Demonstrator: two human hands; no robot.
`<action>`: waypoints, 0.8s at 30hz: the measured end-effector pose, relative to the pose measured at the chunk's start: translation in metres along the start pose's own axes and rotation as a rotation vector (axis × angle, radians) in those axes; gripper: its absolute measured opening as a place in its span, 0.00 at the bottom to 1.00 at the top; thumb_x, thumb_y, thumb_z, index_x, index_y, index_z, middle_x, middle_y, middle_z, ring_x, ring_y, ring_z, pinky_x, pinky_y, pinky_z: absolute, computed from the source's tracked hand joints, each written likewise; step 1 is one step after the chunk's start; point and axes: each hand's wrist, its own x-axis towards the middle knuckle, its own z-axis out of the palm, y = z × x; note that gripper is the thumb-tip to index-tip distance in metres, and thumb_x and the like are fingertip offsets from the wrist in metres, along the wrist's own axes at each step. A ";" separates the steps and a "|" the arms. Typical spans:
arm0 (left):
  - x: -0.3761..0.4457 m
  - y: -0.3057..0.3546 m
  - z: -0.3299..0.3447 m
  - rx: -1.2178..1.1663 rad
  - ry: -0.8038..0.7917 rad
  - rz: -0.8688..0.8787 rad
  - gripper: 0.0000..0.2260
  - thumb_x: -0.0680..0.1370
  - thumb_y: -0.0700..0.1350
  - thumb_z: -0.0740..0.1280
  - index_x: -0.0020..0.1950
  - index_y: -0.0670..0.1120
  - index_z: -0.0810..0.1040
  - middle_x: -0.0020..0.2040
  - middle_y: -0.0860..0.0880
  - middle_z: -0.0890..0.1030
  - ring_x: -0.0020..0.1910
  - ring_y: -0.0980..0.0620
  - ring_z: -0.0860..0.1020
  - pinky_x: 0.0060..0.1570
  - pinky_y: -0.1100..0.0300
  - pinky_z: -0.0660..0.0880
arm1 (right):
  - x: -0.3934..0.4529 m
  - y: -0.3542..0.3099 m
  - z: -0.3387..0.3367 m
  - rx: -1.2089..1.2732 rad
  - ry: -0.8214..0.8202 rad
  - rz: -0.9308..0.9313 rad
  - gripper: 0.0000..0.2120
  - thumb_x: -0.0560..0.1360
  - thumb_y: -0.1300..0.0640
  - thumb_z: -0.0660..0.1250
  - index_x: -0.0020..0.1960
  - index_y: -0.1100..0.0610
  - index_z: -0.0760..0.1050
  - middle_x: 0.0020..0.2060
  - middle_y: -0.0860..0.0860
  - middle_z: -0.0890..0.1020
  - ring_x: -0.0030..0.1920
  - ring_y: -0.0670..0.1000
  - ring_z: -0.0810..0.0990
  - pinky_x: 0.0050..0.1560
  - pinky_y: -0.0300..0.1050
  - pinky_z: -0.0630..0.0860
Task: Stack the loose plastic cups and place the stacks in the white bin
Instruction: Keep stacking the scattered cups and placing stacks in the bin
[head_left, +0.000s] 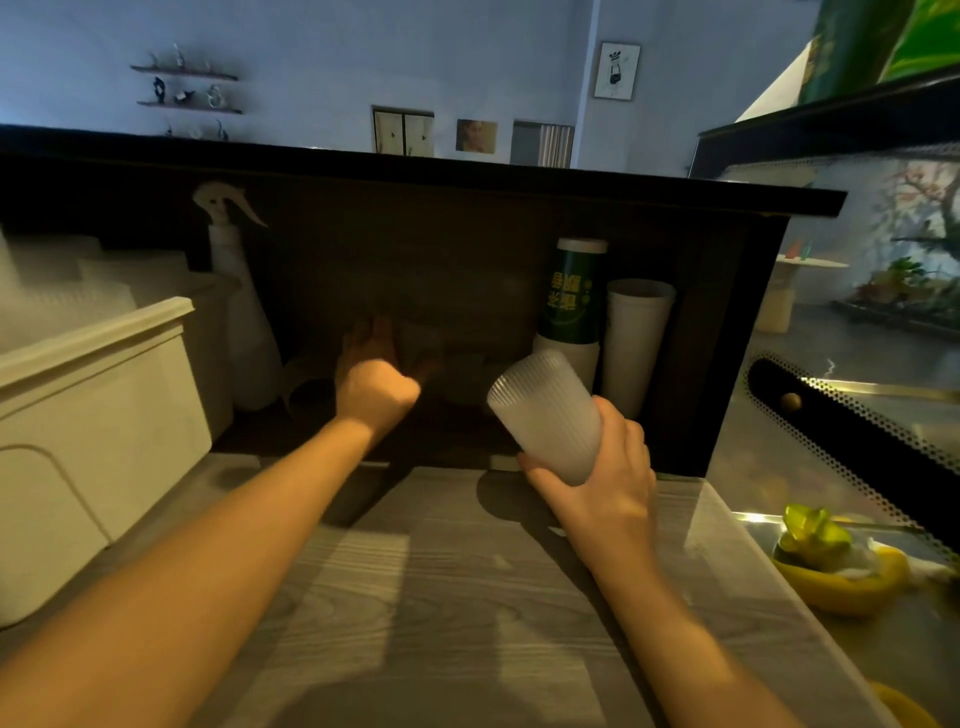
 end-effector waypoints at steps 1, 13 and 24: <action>0.008 -0.002 0.001 0.110 0.027 0.044 0.37 0.71 0.60 0.69 0.74 0.41 0.66 0.71 0.37 0.68 0.70 0.34 0.66 0.69 0.42 0.65 | 0.000 0.000 0.000 0.001 0.003 -0.002 0.42 0.64 0.38 0.74 0.72 0.48 0.60 0.60 0.48 0.68 0.57 0.49 0.69 0.57 0.56 0.73; 0.069 0.015 0.013 0.196 0.095 -0.131 0.43 0.75 0.57 0.70 0.80 0.44 0.50 0.78 0.39 0.55 0.76 0.35 0.56 0.73 0.39 0.54 | 0.000 -0.002 0.002 0.012 -0.026 -0.023 0.43 0.62 0.34 0.70 0.72 0.46 0.60 0.60 0.46 0.67 0.58 0.47 0.68 0.57 0.51 0.73; 0.041 0.016 -0.003 -0.193 0.225 -0.012 0.36 0.77 0.48 0.71 0.79 0.43 0.56 0.78 0.40 0.59 0.75 0.40 0.61 0.71 0.51 0.60 | 0.001 -0.002 0.002 -0.018 -0.038 -0.030 0.43 0.64 0.37 0.74 0.73 0.47 0.59 0.60 0.46 0.67 0.59 0.47 0.66 0.59 0.52 0.71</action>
